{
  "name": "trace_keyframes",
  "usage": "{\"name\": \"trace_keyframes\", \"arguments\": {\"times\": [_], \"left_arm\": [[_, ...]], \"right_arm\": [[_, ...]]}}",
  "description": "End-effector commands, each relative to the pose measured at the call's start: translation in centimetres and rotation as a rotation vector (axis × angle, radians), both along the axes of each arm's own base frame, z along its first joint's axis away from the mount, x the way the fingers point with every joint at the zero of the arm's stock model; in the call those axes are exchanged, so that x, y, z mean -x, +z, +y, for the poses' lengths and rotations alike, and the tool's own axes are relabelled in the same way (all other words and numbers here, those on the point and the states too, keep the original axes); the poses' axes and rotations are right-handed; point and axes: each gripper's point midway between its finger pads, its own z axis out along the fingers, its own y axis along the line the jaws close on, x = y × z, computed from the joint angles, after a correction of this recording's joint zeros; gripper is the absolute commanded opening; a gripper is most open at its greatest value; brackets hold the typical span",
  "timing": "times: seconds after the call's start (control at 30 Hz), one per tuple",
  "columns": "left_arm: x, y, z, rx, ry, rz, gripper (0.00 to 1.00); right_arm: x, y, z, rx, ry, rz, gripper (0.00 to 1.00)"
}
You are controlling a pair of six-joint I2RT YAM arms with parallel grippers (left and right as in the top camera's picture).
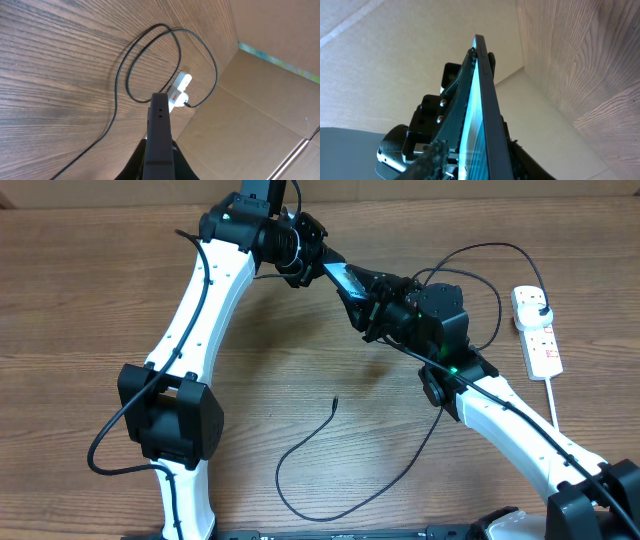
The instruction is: Plug charger to phone and switch on socket
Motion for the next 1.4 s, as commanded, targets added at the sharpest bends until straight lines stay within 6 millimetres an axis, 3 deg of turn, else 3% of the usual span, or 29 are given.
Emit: {"name": "trace_keyframes", "arguments": {"times": [0.0,0.1,0.17,0.37,0.5,0.73,0.93,1.07,1.27,1.37], "left_arm": [[0.1,1.3,-0.4,0.01,-0.012,-0.036,0.04],[0.0,1.4,-0.4,0.013,-0.011,-0.042,0.04],[-0.1,1.4,-0.2,0.013,-0.007,-0.043,0.04],[-0.9,1.4,1.3,-0.009,-0.033,-0.105,0.04],[-1.4,1.0,3.6,-0.049,-0.064,-0.157,0.04],[-0.3,-0.2,8.3,-0.101,-0.139,-0.159,0.04],[1.5,1.0,9.0,-0.021,-0.371,-0.332,0.04],[3.3,0.6,9.6,-0.029,-0.496,-0.39,0.06],[5.5,0.2,9.7,-0.037,-0.633,-0.441,0.07],[5.4,0.3,9.9,-0.038,-0.647,-0.466,0.06]], "right_arm": [[0.1,0.8,0.3,-0.094,-0.008,0.064,0.56],[0.1,0.8,0.3,-0.094,-0.008,0.064,0.78],[0.1,0.7,0.3,-0.091,-0.008,0.066,0.99],[-0.1,0.5,-0.1,0.002,0.005,-0.015,1.0],[-0.1,0.5,-0.2,0.051,0.014,-0.061,1.0],[-0.3,0.5,-0.8,0.216,0.065,-0.217,1.0],[0.9,0.5,0.3,0.415,0.218,-0.455,1.0],[1.5,-0.6,0.5,0.49,0.276,-0.494,1.0],[1.0,-1.6,-1.3,0.585,0.313,-0.487,1.0],[0.5,-0.5,-2.3,0.62,0.344,-0.51,1.0]]}}
